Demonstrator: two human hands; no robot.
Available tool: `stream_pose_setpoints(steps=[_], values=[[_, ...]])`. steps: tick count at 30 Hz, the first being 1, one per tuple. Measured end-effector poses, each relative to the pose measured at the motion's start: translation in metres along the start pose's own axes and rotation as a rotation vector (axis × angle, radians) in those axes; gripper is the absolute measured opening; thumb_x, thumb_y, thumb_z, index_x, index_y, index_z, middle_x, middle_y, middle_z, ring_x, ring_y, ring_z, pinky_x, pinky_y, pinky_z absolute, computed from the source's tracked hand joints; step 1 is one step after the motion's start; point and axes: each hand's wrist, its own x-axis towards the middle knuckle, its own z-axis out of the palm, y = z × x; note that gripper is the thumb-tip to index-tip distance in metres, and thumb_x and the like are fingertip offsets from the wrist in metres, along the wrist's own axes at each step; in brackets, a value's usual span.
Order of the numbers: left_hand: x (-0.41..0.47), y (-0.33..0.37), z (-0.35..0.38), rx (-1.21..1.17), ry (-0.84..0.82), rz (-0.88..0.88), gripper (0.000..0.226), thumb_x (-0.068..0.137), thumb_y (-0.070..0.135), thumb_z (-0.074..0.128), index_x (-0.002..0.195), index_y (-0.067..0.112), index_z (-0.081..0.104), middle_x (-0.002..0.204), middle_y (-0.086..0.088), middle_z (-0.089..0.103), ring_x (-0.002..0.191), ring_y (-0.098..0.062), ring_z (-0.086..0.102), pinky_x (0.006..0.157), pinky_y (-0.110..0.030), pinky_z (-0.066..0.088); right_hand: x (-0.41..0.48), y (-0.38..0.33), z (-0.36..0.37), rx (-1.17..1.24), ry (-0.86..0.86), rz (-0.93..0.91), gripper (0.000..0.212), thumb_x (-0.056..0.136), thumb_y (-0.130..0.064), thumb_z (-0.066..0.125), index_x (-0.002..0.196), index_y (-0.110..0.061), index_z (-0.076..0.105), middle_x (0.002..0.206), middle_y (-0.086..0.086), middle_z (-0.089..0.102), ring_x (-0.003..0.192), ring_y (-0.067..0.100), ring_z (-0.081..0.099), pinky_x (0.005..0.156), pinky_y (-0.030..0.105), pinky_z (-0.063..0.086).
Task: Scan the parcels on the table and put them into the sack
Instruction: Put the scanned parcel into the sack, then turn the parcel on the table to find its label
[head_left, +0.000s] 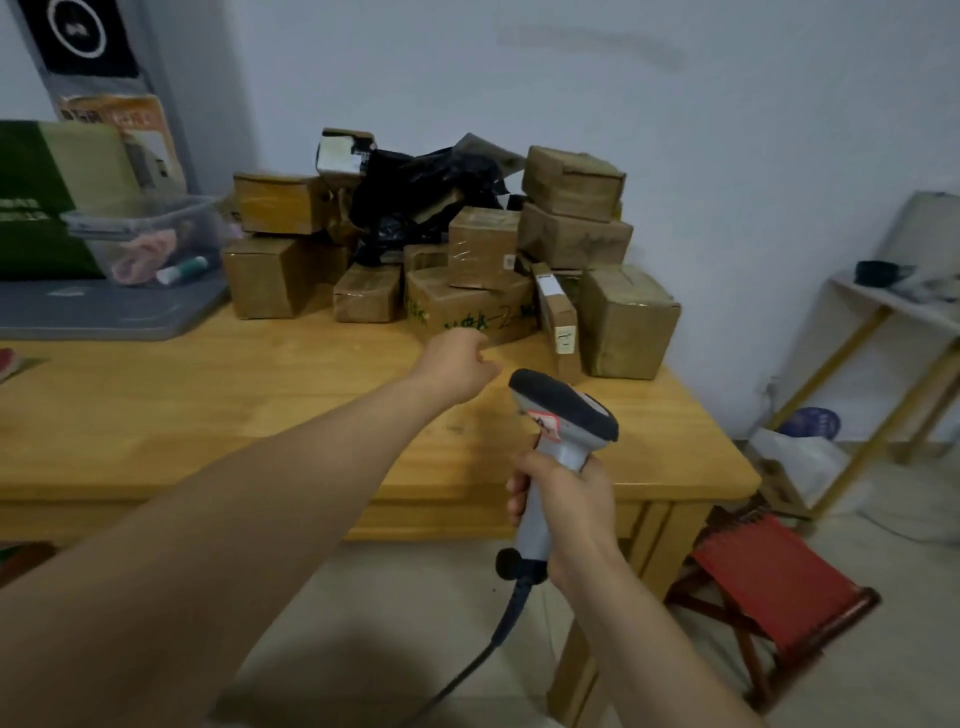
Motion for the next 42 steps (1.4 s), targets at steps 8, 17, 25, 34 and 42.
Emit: stream_pose_setpoints(steps=[8,17,25,34,42], values=[[0.061,0.085,0.049,-0.253,0.075,-0.133,0.036,0.089,0.045,0.063,0.104,0.013,0.060,0.101,-0.004,0.060,0.103,-0.023,0.059,0.077,-0.032,0.045,0.029,-0.019,-0.045,0.036,0.084,-0.021,0.009,0.081,0.000,0.063,0.088,-0.003,0.057,0.052,0.005,0.056,0.040,0.016,0.052,0.042,0.025,0.044],[0.081,0.054,0.048,-0.580,0.188,-0.394,0.036,0.085,0.023,0.071,0.107,-0.002,0.058,0.096,-0.011,0.065,0.071,-0.025,0.066,0.062,-0.035,0.058,0.042,-0.017,-0.056,0.048,0.008,-0.022,0.008,0.083,0.001,0.063,0.079,-0.004,0.057,0.051,0.006,0.057,0.041,0.016,0.051,0.044,0.026,0.043],[0.007,-0.021,-0.010,-0.675,0.225,-0.372,0.023,0.083,0.007,0.068,0.106,0.007,0.069,0.101,-0.009,0.069,0.081,-0.018,0.066,0.067,-0.030,0.059,0.009,-0.005,-0.030,0.071,-0.094,-0.004,0.010,0.084,0.002,0.062,0.090,-0.005,0.060,0.053,0.005,0.056,0.042,0.015,0.050,0.044,0.025,0.043],[-0.110,-0.089,-0.052,0.414,-0.132,0.015,0.108,0.052,0.089,0.051,0.143,0.031,0.041,0.148,0.005,0.035,0.136,-0.017,0.031,0.109,-0.037,0.026,-0.035,0.004,-0.003,-0.039,-0.148,0.024,0.008,0.085,-0.003,0.065,0.089,-0.008,0.061,0.054,0.005,0.059,0.045,0.015,0.053,0.045,0.027,0.046],[-0.068,-0.100,-0.039,0.224,-0.222,-0.234,0.122,0.066,0.065,0.074,0.154,0.017,0.005,0.159,-0.007,0.018,0.144,-0.026,0.019,0.116,-0.043,0.018,-0.041,0.000,-0.005,-0.139,-0.158,0.040,0.007,0.083,0.001,0.064,0.083,-0.004,0.059,0.056,0.009,0.058,0.045,0.019,0.051,0.046,0.030,0.044]])
